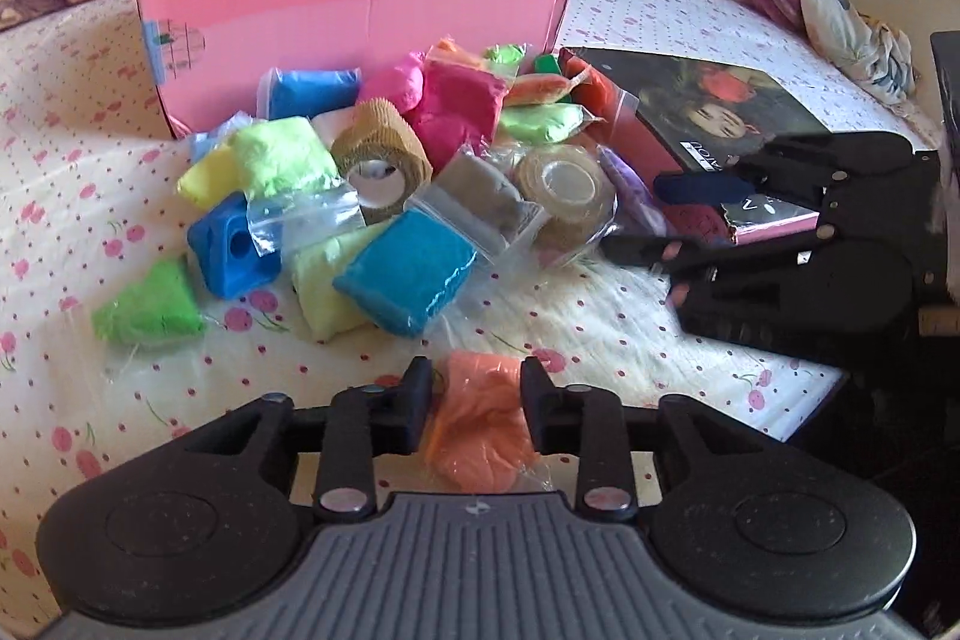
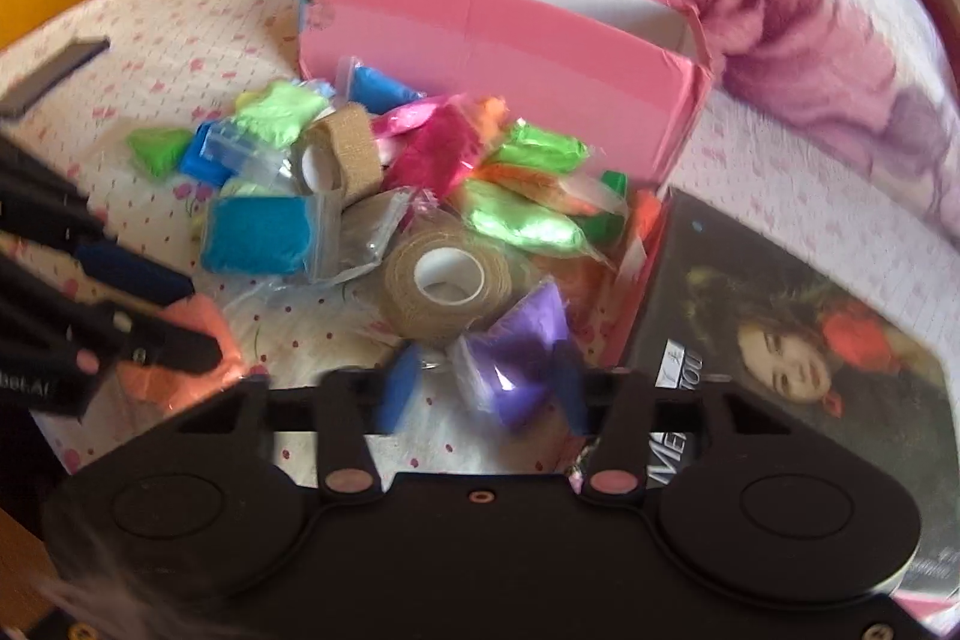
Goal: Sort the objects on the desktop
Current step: 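Grasp the orange clay bag with the left tool while the right tool grasps the purple bag, then carry the orange bag into the pink box and open the left tool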
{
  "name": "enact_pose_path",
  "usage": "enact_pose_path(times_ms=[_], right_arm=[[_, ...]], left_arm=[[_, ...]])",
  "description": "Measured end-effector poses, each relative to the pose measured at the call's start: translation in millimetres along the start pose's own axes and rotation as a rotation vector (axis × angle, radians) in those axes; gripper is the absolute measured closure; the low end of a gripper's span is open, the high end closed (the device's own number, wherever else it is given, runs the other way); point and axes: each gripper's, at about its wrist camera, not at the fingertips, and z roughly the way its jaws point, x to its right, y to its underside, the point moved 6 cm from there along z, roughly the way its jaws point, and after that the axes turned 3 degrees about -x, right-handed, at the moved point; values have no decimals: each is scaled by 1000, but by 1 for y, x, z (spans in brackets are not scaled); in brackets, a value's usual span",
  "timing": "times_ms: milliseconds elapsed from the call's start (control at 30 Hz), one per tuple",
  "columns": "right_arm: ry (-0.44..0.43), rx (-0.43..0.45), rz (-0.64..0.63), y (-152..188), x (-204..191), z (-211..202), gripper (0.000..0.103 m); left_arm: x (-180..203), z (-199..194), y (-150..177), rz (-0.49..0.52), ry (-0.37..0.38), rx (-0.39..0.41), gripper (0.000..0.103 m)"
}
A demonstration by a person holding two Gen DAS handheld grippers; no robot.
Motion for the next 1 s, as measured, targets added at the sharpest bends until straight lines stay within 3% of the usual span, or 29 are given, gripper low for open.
enact_pose_path(times_ms=[33,67,167,300,333,400,433,467,500,533,567,833,867,1000], right_arm=[[-2,1,16,1,4,-1,78],[-8,4,32,2,8,-3,81],[-63,22,129,2,19,-16,88],[-280,22,365,9,31,-29,88],[-297,-1,367,12,29,-28,88],[-253,-25,324,15,23,-25,87],[-218,-28,305,17,21,-24,85],[-203,-38,295,17,19,-22,75],[-198,-42,293,17,18,-20,54],[-194,-43,293,17,17,-18,48],[-185,-36,283,16,16,-18,48],[-142,-10,273,17,23,-12,66],[-139,-12,267,17,23,-11,72],[-155,-21,261,18,22,-12,88]], left_arm=[[0,-1,1,-3,2,0,46],[0,-2,1,-6,3,0,43],[2,-2,5,-4,18,-21,43],[3,1,9,-3,9,-45,43],[3,1,10,5,6,-48,43],[4,0,11,15,0,-51,44],[4,-1,11,19,-3,-52,44],[5,-1,12,26,-7,-53,44],[6,-2,12,34,-13,-54,44],[7,-2,13,42,-18,-56,44],[8,-2,13,44,-24,-55,44],[12,3,12,89,-48,-34,45],[13,3,12,98,-52,-34,60],[14,-1,13,104,-56,-30,63]])
